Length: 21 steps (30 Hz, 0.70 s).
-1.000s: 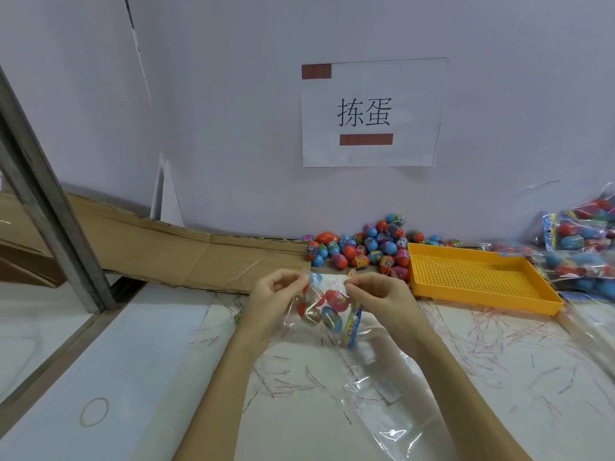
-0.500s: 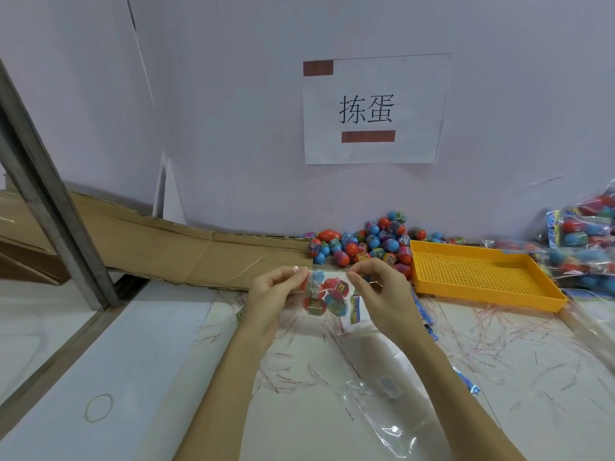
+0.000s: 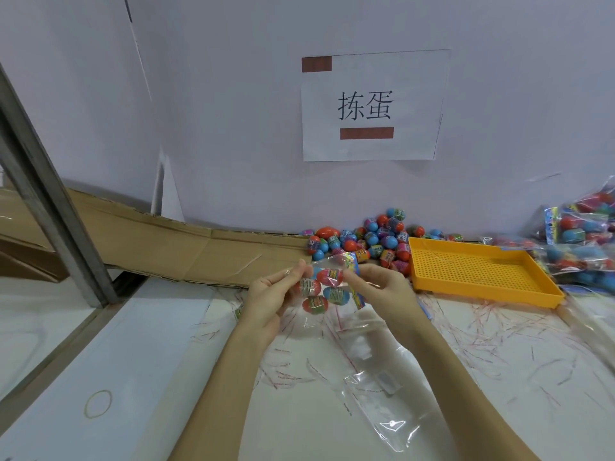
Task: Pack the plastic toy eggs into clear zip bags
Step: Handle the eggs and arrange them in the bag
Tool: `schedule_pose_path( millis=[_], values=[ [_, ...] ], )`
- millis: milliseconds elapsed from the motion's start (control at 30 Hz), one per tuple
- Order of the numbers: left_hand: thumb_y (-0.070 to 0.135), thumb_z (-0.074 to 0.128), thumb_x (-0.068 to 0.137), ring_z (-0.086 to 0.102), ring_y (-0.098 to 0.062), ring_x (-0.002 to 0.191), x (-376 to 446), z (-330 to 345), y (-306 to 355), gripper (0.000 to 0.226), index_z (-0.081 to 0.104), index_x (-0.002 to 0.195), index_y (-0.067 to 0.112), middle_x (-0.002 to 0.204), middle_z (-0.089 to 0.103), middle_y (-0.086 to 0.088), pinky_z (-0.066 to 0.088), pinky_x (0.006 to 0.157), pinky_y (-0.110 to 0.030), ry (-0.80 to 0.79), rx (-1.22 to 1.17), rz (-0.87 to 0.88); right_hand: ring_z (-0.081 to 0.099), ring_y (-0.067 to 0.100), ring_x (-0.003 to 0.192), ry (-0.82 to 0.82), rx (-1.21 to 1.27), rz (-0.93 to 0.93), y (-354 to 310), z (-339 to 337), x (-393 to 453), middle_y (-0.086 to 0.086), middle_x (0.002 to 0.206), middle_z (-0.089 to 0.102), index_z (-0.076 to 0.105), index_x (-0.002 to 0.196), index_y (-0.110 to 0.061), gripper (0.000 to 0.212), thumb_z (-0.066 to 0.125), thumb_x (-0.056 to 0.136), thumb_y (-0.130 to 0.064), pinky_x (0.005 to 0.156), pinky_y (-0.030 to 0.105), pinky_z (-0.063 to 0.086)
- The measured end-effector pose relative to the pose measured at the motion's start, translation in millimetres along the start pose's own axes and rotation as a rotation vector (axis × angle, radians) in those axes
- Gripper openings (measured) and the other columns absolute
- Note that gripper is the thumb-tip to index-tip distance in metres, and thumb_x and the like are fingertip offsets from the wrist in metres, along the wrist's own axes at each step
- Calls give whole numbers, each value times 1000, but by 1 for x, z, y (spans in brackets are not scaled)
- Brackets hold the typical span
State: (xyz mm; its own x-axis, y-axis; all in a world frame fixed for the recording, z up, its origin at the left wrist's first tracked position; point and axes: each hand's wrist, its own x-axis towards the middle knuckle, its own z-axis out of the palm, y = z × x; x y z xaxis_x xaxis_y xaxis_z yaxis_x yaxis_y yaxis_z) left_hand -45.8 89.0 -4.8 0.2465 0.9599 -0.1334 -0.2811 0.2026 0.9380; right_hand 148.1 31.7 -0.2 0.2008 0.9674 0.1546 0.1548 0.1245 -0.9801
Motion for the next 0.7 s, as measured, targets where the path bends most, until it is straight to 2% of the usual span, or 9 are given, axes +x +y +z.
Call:
schedule_pose_path(
  millis=[67, 133, 267, 333, 400, 467, 567, 633, 700],
  values=[
    [34, 78, 80, 75, -12, 88, 0, -1, 1, 22, 85, 86, 14, 104, 80, -7, 61, 78, -28, -4, -18, -1, 72, 15, 84, -13, 9, 16, 3, 0, 0, -2, 89, 78, 79, 93, -21, 20, 74, 89, -40, 76, 30, 56],
    [37, 76, 83, 75, -12, 91, -1, -1, 3, 23, 86, 91, 17, 105, 80, -6, 60, 82, -30, -38, -8, -19, 65, 13, 73, 61, 34, -17, 5, 0, 0, 2, 82, 74, 76, 88, -18, 13, 73, 93, -30, 68, 29, 56],
    [38, 69, 90, 73, -7, 70, -2, 2, 2, 31, 83, 108, 17, 82, 79, 1, 57, 62, -21, -71, -41, -52, 51, 6, 58, 189, -81, -148, 3, 3, 1, 3, 70, 64, 70, 90, -22, 11, 67, 98, -28, 56, 19, 48],
    [41, 62, 96, 70, -7, 70, 0, -1, 2, 38, 73, 127, 22, 73, 73, 8, 58, 69, -24, -63, 79, 8, 47, 4, 56, 170, -71, -154, -1, 3, 0, -8, 64, 59, 70, 90, -22, 14, 63, 101, -27, 54, 17, 45],
    [53, 58, 97, 74, -14, 92, 1, -2, 3, 45, 66, 135, 31, 93, 79, 6, 58, 86, -35, -62, 223, 84, 46, 2, 55, 116, -33, -112, -5, 0, -1, -13, 60, 56, 73, 88, -21, 20, 60, 102, -25, 54, 15, 44],
    [67, 59, 89, 73, -16, 106, -2, 0, 5, 51, 69, 128, 35, 110, 79, 7, 55, 96, -41, -85, 315, 151, 44, 3, 55, 2, 40, -60, -7, -5, -3, -14, 59, 54, 77, 86, -17, 22, 62, 101, -25, 55, 16, 42],
    [63, 66, 87, 74, -10, 91, -9, 5, 3, 44, 77, 115, 30, 104, 79, 6, 58, 79, -28, -200, 424, 236, 50, 0, 56, -161, 85, -16, -8, -9, -5, -14, 62, 58, 80, 88, -17, 22, 65, 98, -30, 56, 15, 44],
    [52, 69, 92, 73, -13, 83, -9, 7, 0, 30, 80, 106, 28, 98, 79, 0, 58, 71, -24, -221, 474, 259, 54, 1, 63, -154, 97, -7, -7, -8, -5, -10, 69, 63, 80, 87, -21, 20, 68, 95, -35, 61, 17, 47],
    [41, 70, 97, 74, -21, 81, -6, 7, -2, 18, 79, 98, 26, 94, 78, -4, 59, 66, -26, -192, 482, 252, 60, 11, 74, -72, 151, 25, -6, -7, -3, 1, 81, 71, 81, 92, -23, 17, 70, 92, -36, 70, 26, 53]
  ],
)
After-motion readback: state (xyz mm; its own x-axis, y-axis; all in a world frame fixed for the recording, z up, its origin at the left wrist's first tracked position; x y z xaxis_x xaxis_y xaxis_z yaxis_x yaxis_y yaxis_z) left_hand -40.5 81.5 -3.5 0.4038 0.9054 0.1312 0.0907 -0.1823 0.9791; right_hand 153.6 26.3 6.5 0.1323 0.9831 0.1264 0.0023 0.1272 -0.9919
